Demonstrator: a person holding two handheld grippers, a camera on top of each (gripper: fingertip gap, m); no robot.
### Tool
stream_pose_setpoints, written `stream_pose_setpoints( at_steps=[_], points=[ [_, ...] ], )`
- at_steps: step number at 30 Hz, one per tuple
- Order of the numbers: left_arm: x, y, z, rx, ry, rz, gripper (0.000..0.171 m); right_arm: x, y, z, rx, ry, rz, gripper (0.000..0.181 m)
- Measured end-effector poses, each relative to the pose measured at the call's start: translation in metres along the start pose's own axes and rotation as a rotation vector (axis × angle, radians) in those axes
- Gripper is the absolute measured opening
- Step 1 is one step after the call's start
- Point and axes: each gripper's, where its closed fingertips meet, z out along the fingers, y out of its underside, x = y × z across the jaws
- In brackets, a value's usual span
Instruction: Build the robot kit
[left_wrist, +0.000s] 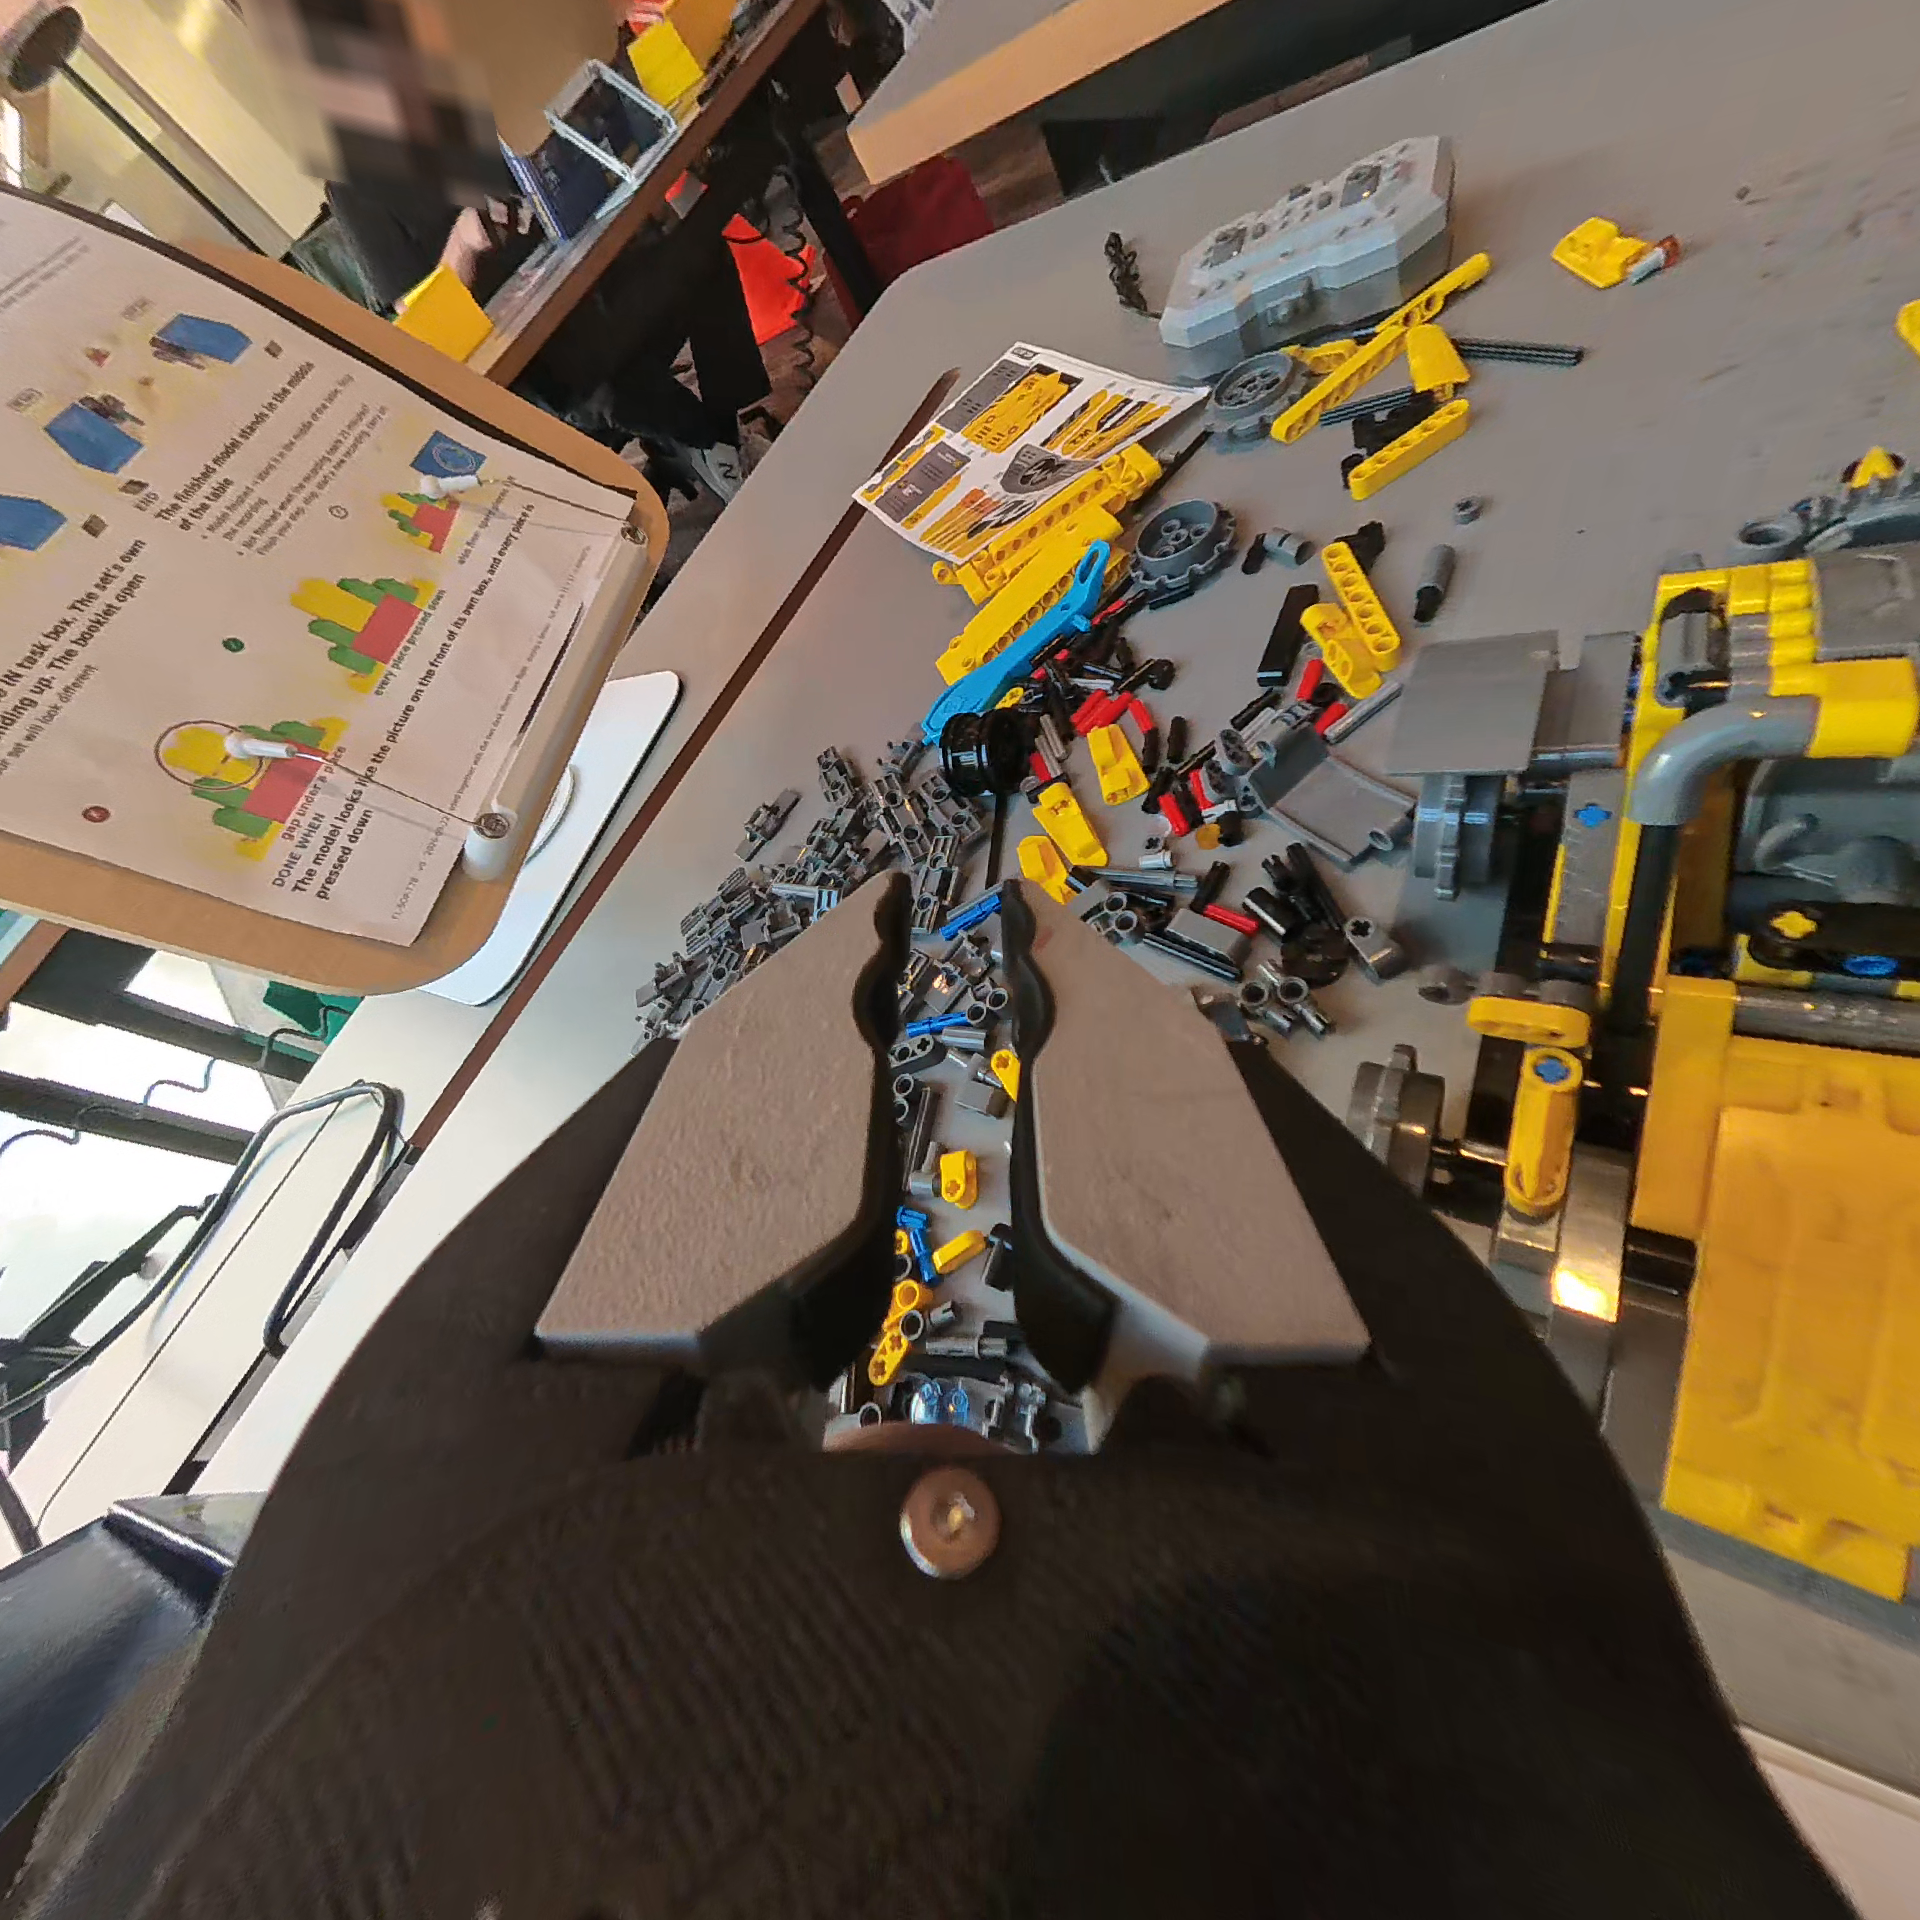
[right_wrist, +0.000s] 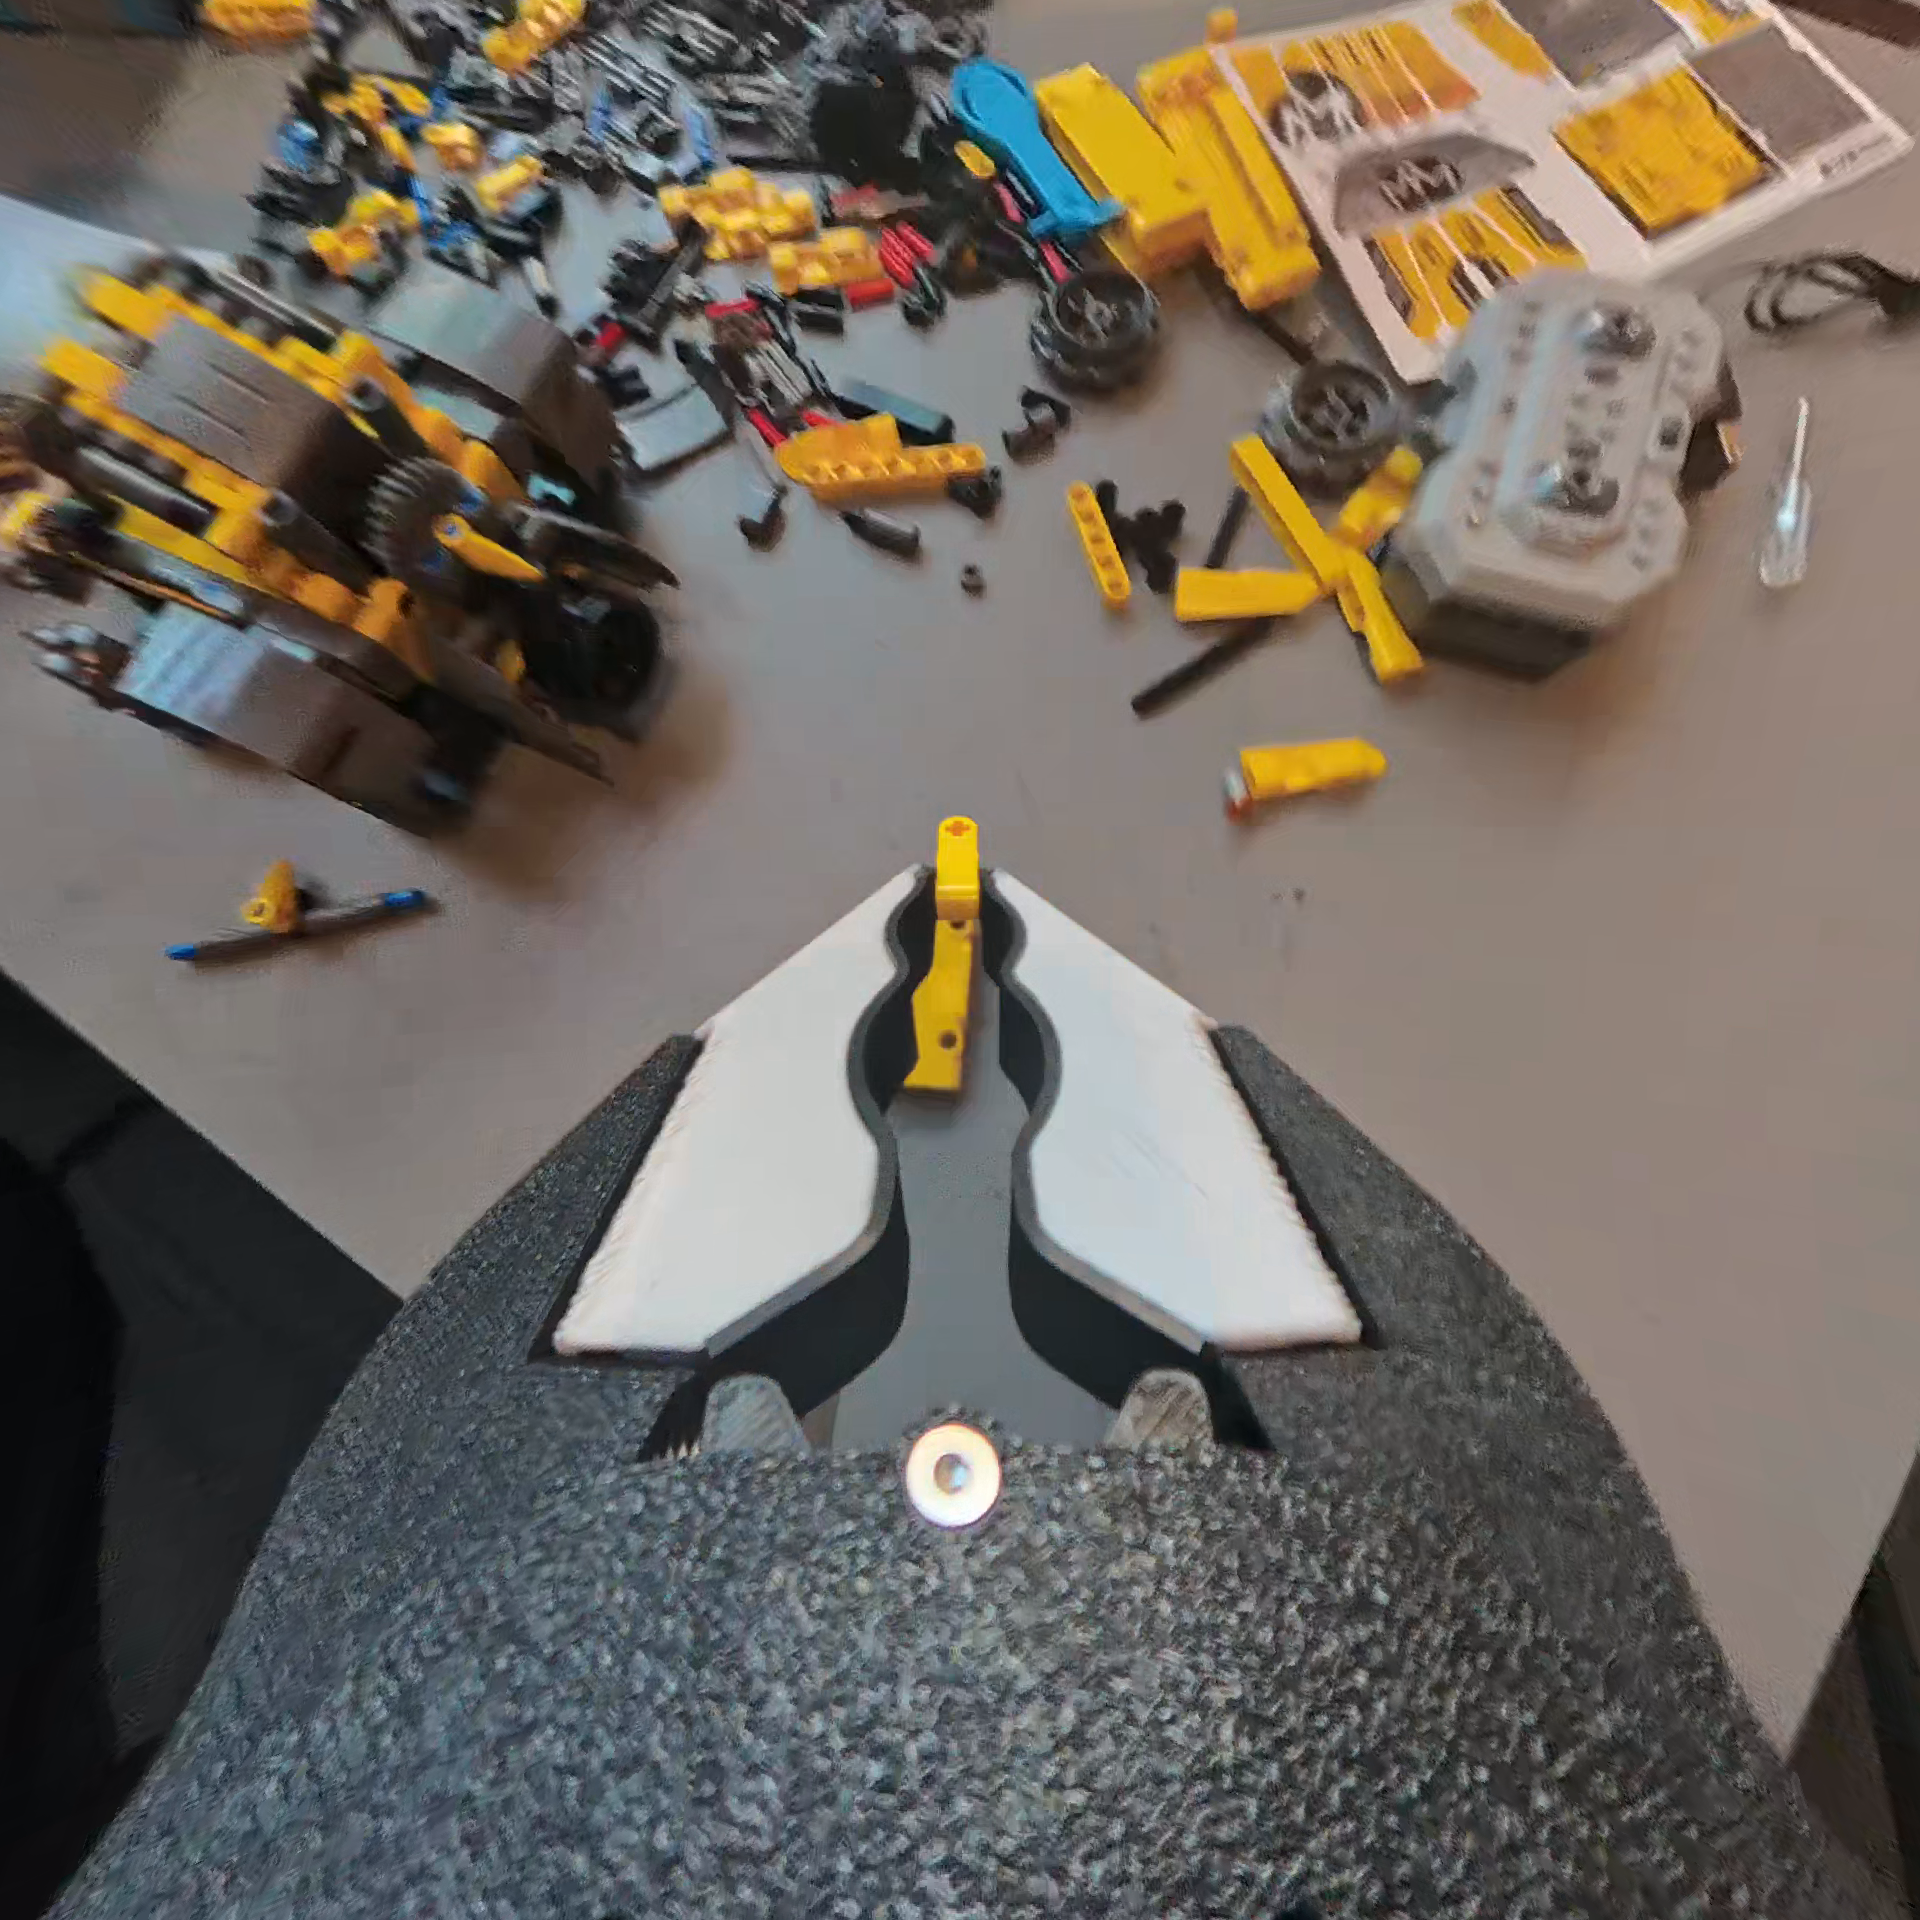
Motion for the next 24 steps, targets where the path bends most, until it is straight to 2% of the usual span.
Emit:
stream_pose_setpoints(
  at_steps=[4, 8, 11, 16, 19, 24],
  points=[
    [0.0, 0.006, 0.003, -0.023, 0.0, -0.004, 0.012, 0.011, 0.038, 0.011, 0.013, 0.084, 0.075, 0.005],
    [0.002, 0.009, 0.006, -0.053, -0.007, -0.005, 0.012, 0.022, 0.069, 0.025, -0.057, 0.135, 0.056, 0.005],
    [0.004, 0.006, 0.004, -0.046, -0.017, 0.031, 0.012, 0.021, 0.07, 0.027, -0.031, 0.1, 0.068, 0.005],
    [0.003, 0.002, 0.001, -0.038, -0.028, 0.041, 0.011, 0.023, 0.07, 0.025, -0.077, 0.123, 0.03, 0.011],
    [0.0, 0.004, 0.001, -0.048, -0.03, 0.012, 0.012, 0.022, 0.059, 0.018, -0.064, 0.126, 0.002, 0.023],
    [-0.009, 0.009, 0.002, -0.061, -0.057, -0.042, 0.012, 0.006, -0.002, 0.008, 0.107, 0.066, -0.031, 0.033]
  ],
)
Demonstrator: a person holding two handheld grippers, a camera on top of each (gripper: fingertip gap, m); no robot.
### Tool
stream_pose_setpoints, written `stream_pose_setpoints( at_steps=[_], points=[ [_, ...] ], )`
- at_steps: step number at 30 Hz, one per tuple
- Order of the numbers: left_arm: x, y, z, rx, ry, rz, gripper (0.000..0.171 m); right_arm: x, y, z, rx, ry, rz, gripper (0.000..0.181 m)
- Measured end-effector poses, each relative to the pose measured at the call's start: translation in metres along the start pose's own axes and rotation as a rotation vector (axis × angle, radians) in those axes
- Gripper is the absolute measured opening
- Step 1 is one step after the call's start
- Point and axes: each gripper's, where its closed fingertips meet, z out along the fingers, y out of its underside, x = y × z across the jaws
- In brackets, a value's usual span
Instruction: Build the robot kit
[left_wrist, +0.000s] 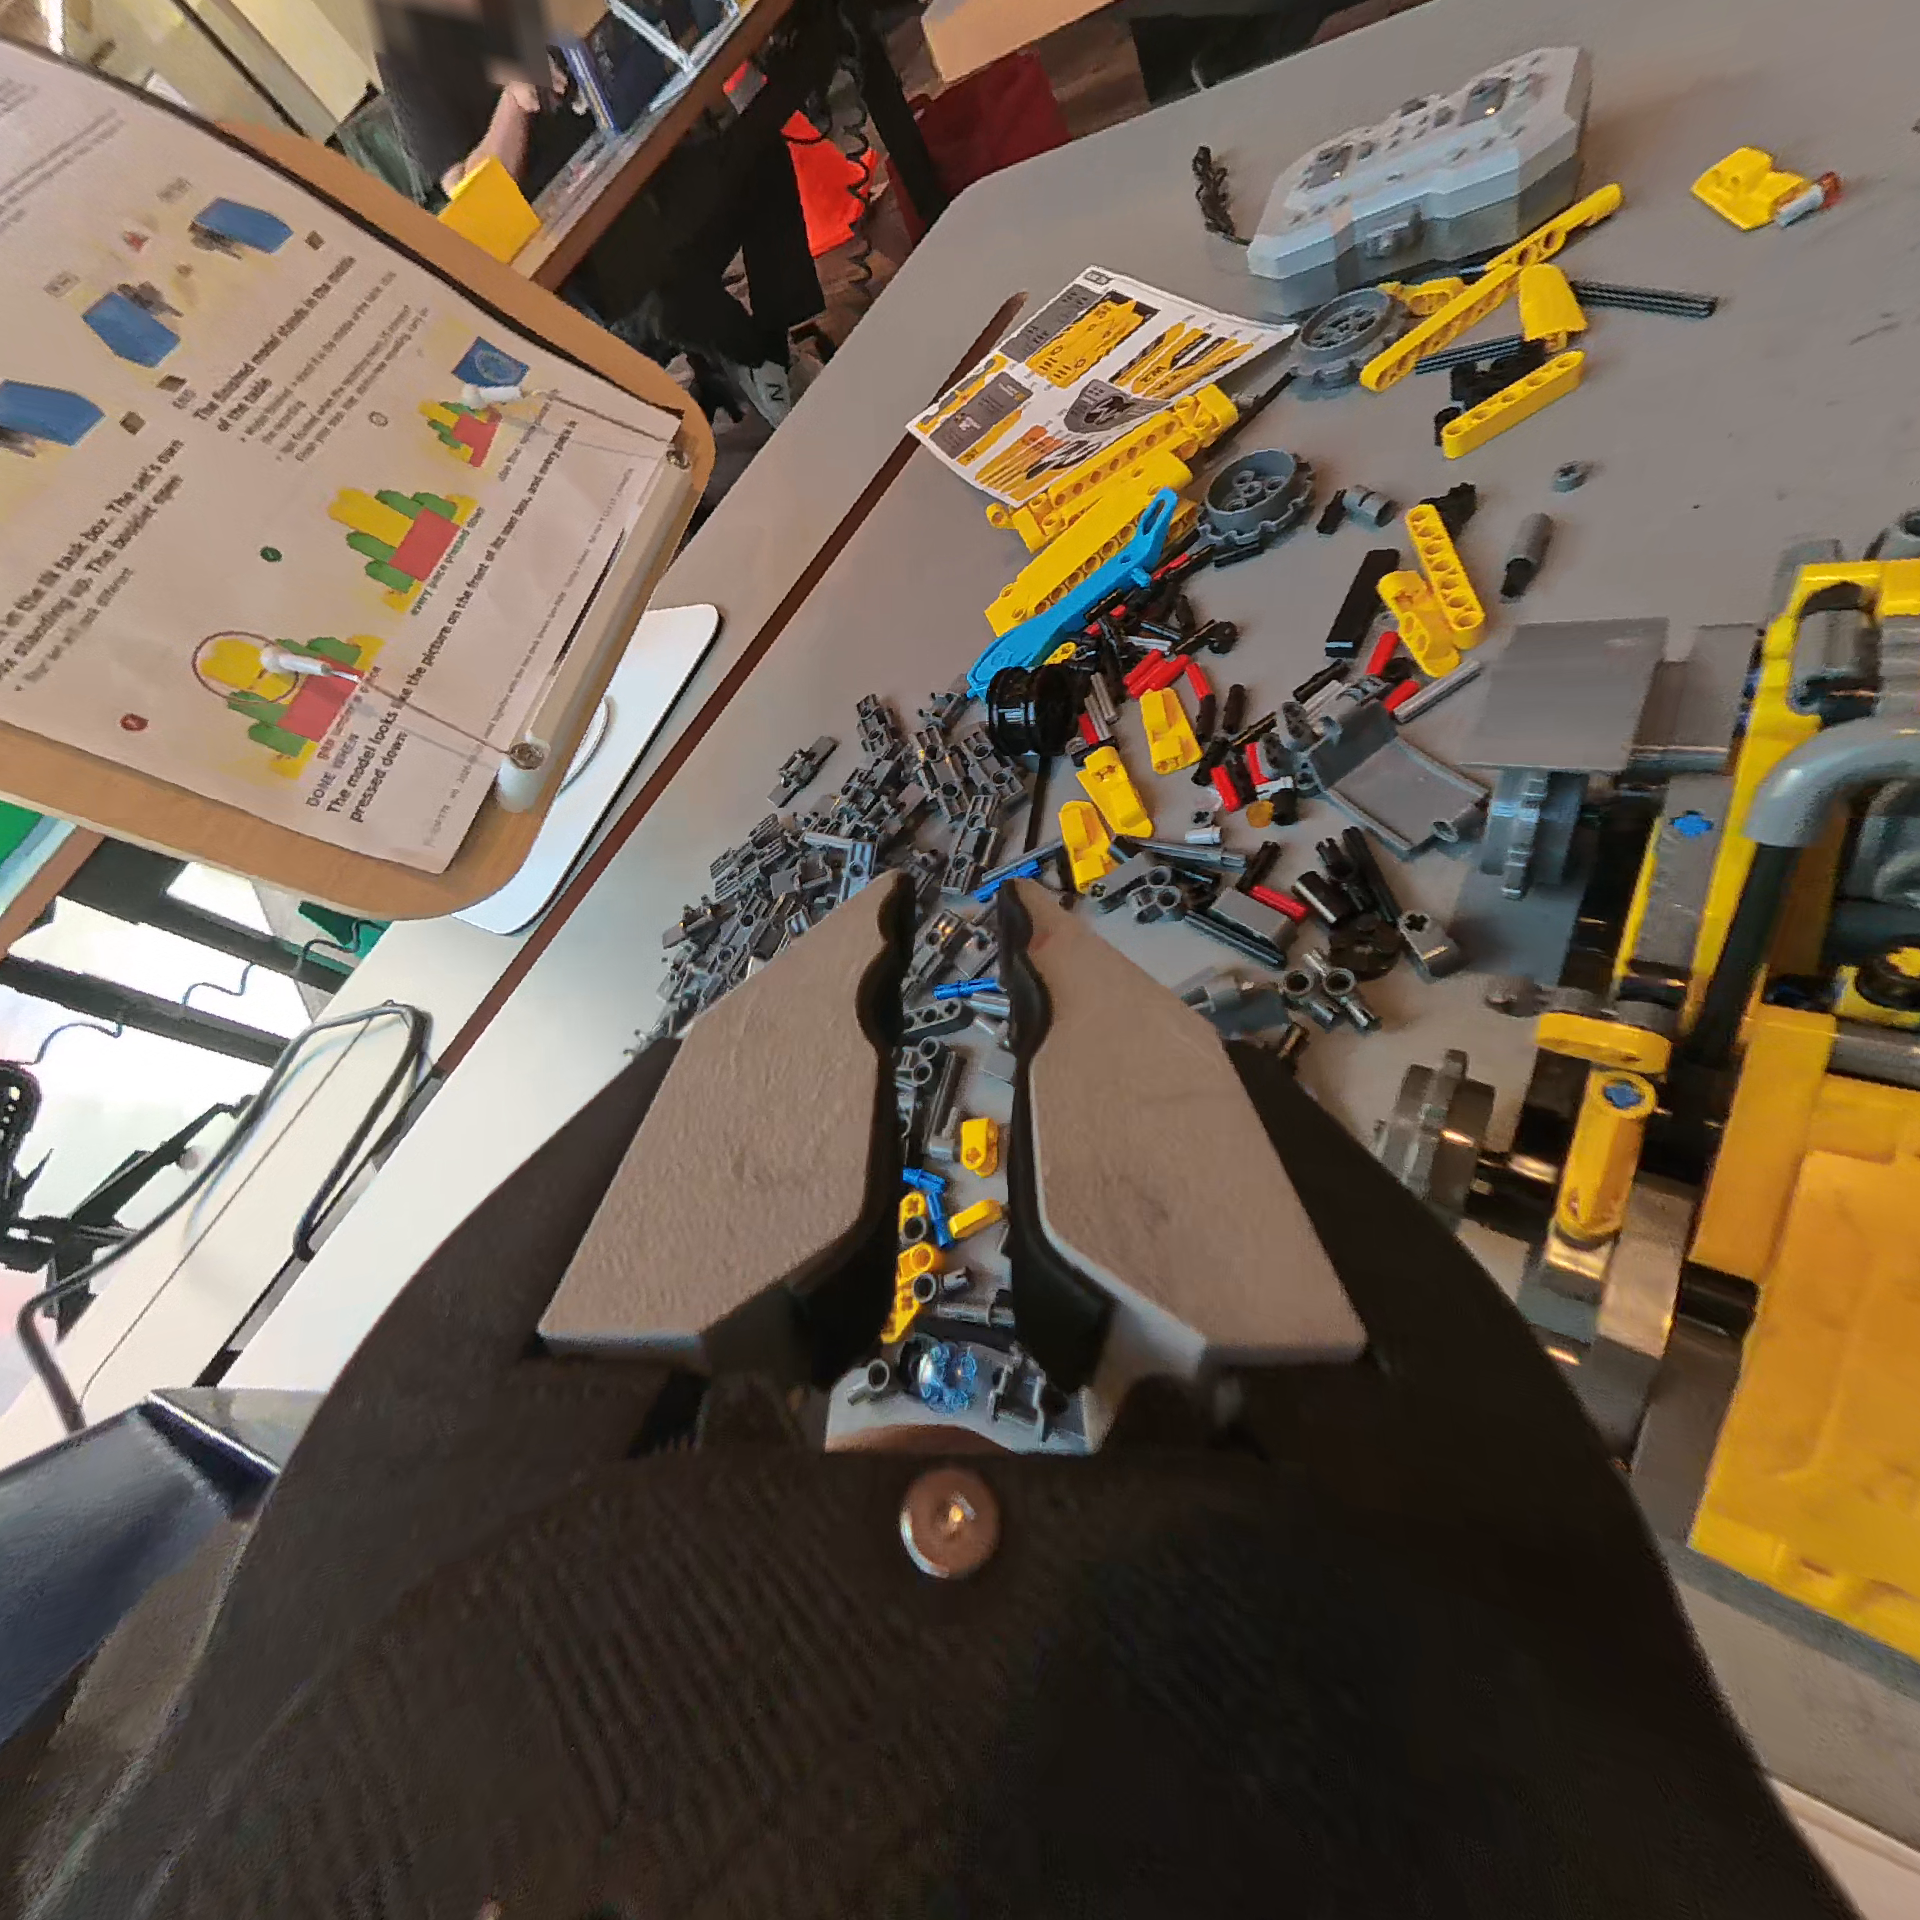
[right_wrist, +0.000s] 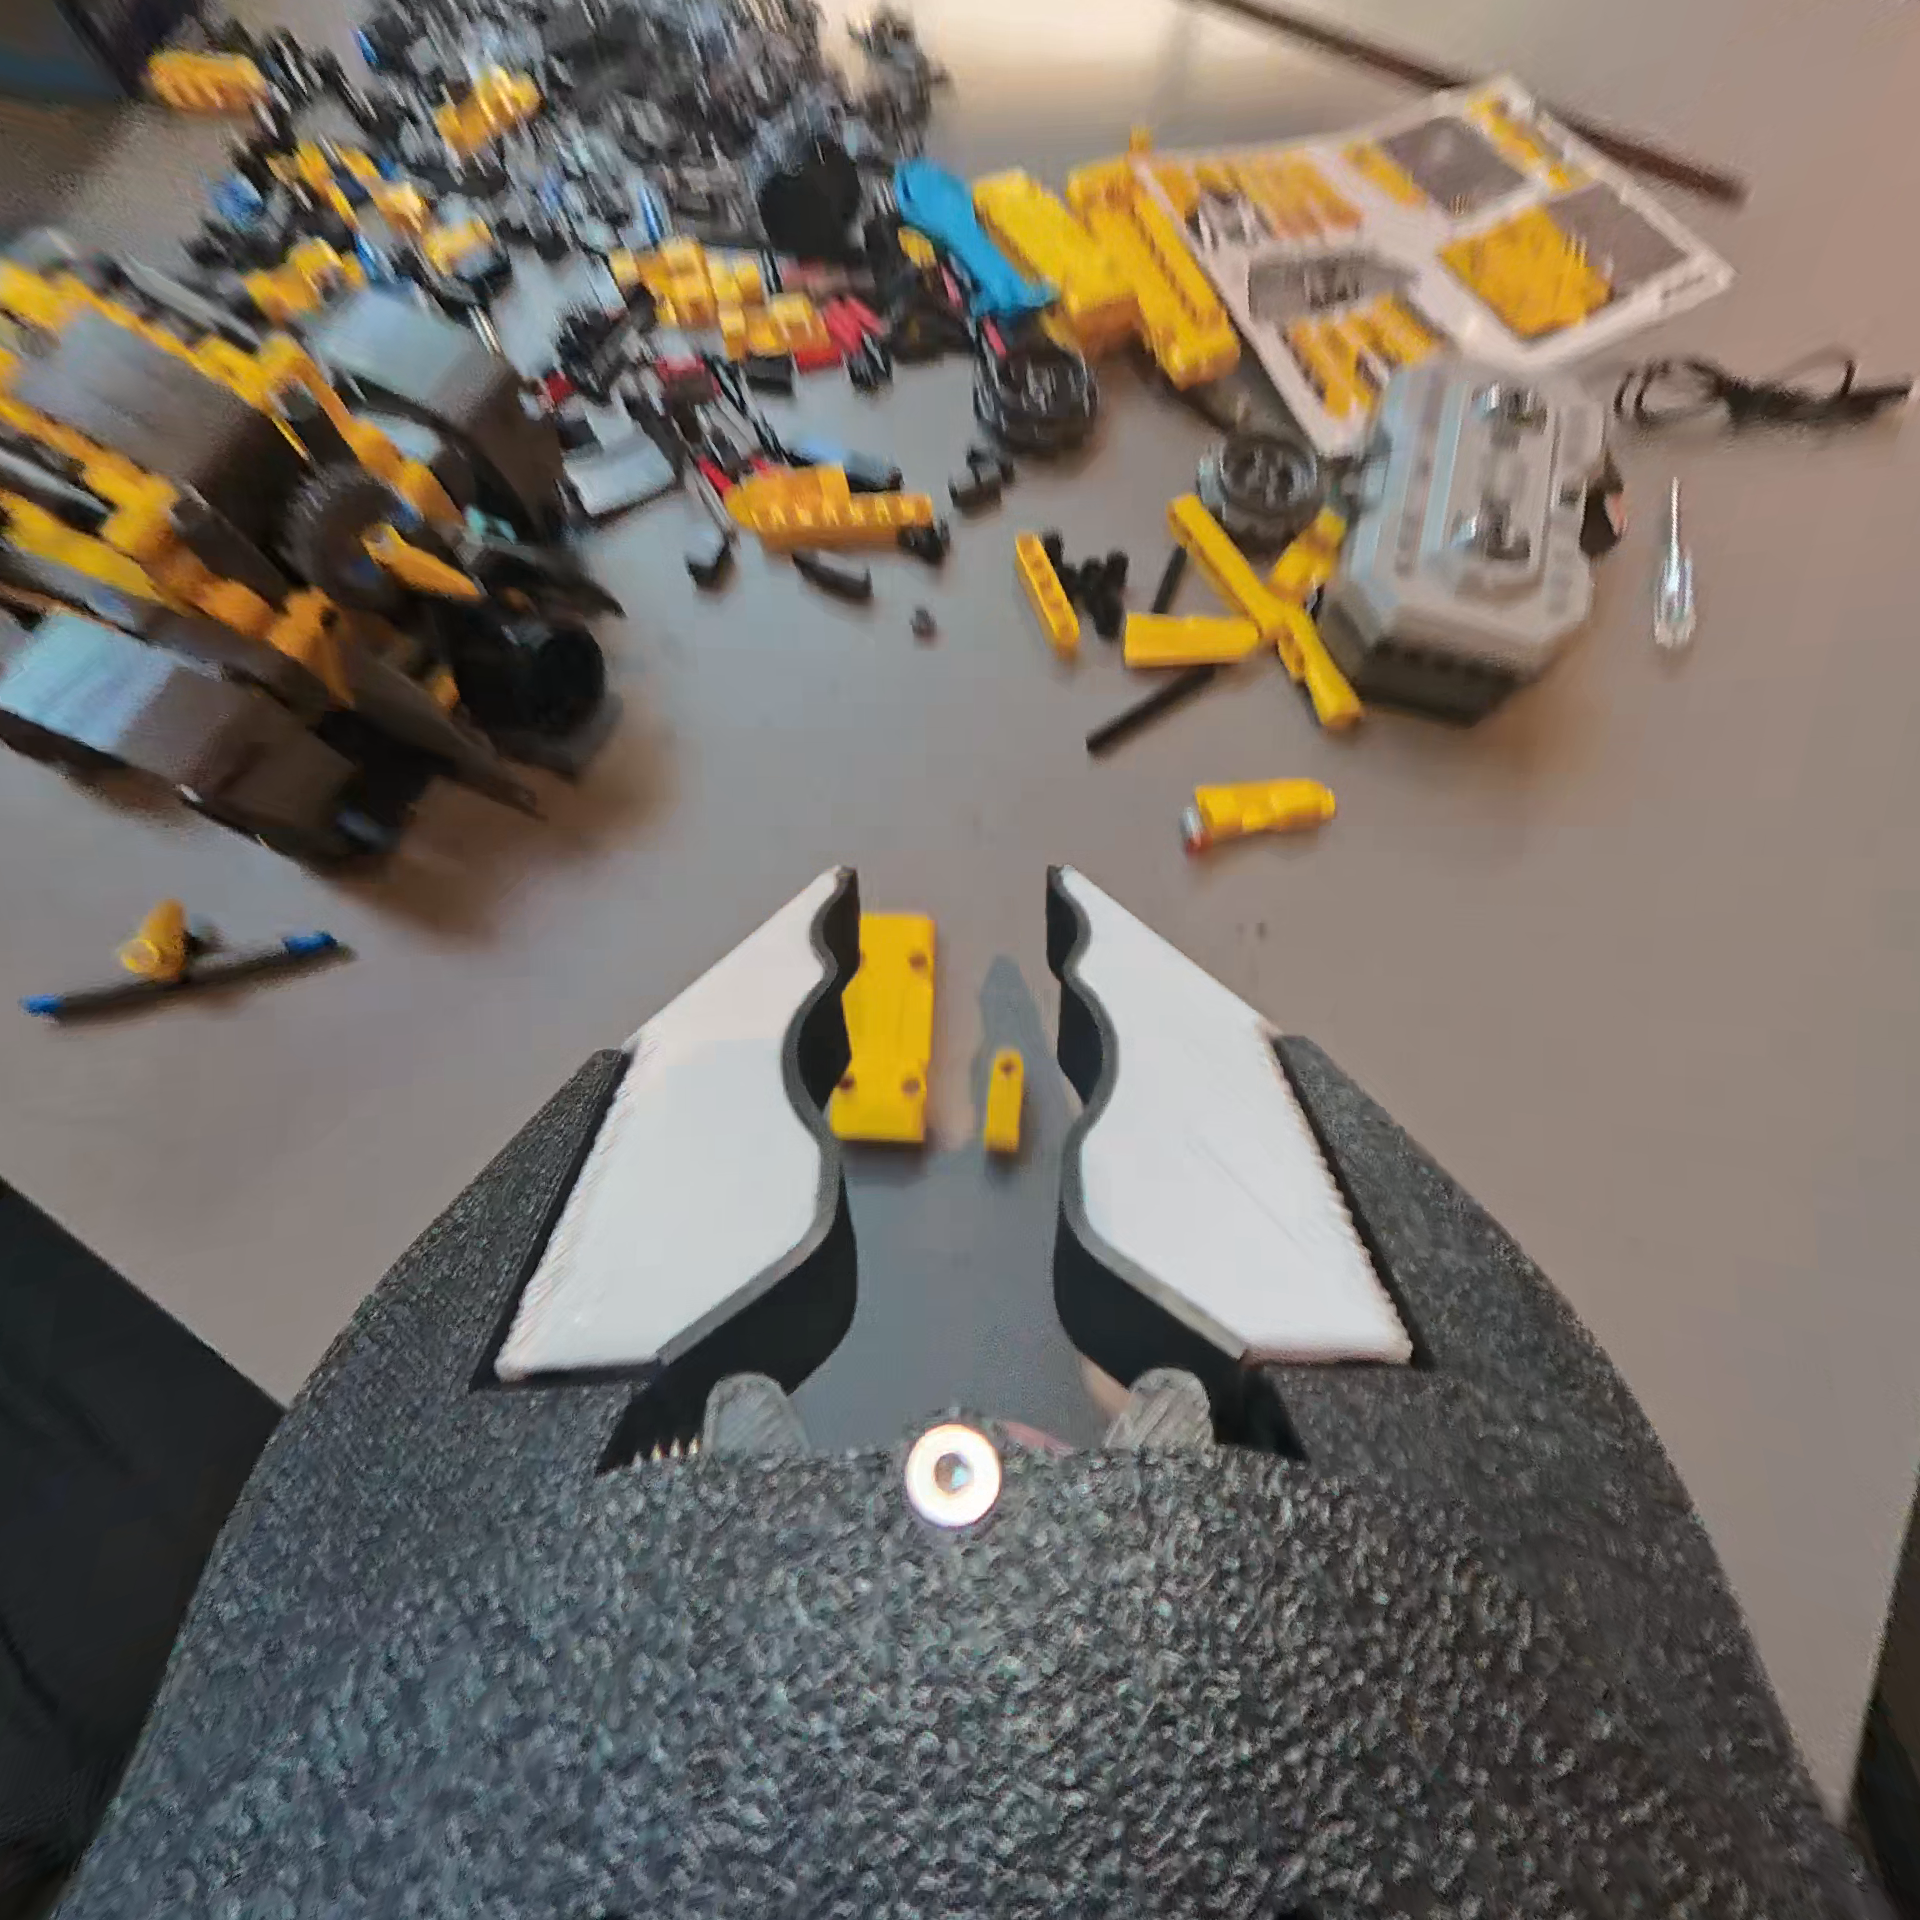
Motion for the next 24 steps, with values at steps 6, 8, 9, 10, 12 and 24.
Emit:
stream_pose_setpoints(
  at_steps=[6, 8, 9, 10, 12, 24],
  points=[
    [-0.029, 0.015, -0.001, -0.032, -0.031, -0.212, 0.014, -0.031, -0.098, 0.039, 0.271, -0.127, -0.031, 0.043],
    [-0.034, 0.019, -0.002, -0.02, -0.009, -0.278, 0.016, -0.04, -0.127, 0.063, 0.347, -0.187, -0.009, 0.043],
    [-0.038, 0.022, -0.002, -0.023, -0.011, -0.298, 0.016, -0.041, -0.14, 0.076, 0.374, -0.205, 0.01, 0.043],
    [-0.041, 0.026, -0.001, -0.034, -0.017, -0.311, 0.017, -0.04, -0.152, 0.088, 0.399, -0.217, 0.031, 0.043],
    [-0.045, 0.034, 0.0, -0.061, -0.025, -0.334, 0.018, -0.033, -0.172, 0.109, 0.423, -0.209, 0.065, 0.041],
    [-0.029, 0.031, 0.005, -0.09, 0.022, -0.351, 0.02, 0.03, -0.163, 0.109, 0.369, 0.091, 0.015, 0.035]
  ],
)
